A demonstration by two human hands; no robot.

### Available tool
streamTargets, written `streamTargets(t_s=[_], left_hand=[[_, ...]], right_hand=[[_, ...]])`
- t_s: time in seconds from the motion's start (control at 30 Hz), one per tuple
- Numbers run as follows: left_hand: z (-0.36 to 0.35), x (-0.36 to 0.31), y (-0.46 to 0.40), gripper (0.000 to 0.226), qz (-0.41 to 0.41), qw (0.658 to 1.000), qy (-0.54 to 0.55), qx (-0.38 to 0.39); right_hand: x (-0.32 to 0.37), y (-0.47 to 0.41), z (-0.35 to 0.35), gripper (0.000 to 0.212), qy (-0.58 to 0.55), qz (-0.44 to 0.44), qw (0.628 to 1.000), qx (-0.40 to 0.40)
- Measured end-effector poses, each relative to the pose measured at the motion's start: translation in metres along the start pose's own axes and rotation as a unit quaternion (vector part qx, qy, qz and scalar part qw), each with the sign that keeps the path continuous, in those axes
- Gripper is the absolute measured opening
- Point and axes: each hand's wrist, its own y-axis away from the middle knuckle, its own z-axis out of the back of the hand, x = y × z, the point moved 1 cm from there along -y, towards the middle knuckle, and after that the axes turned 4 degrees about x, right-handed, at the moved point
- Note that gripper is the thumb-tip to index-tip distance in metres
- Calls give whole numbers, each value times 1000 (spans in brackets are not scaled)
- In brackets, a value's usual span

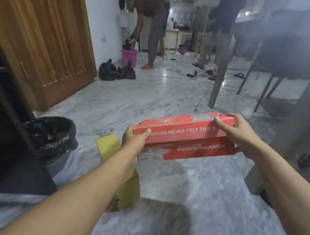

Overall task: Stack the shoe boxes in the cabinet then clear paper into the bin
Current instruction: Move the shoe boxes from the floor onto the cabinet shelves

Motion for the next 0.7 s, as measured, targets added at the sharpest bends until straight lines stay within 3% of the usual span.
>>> streamTargets(t_s=[0.07, 0.17, 0.33, 0.5, 0.7], left_hand=[[20, -22, 16, 34, -7, 1000, -29, -9], [55, -55, 46, 60, -28, 995, -87, -28], [123, -107, 105, 74, -67, 977, -202, -27], [192, -161, 180, 87, -133, 934, -325, -59], [274, -209, 257, 81, -167, 891, -392, -155]], right_hand=[[18, 14, 6, 70, -1, -5, 999, 34], [47, 37, 10, 82, 8, 1, 996, 89], [91, 83, -2, 114, 44, 87, 985, 140], [143, 131, -29, 104, 105, 183, 966, 152], [214, 189, -66, 96, 104, 284, 939, 166]])
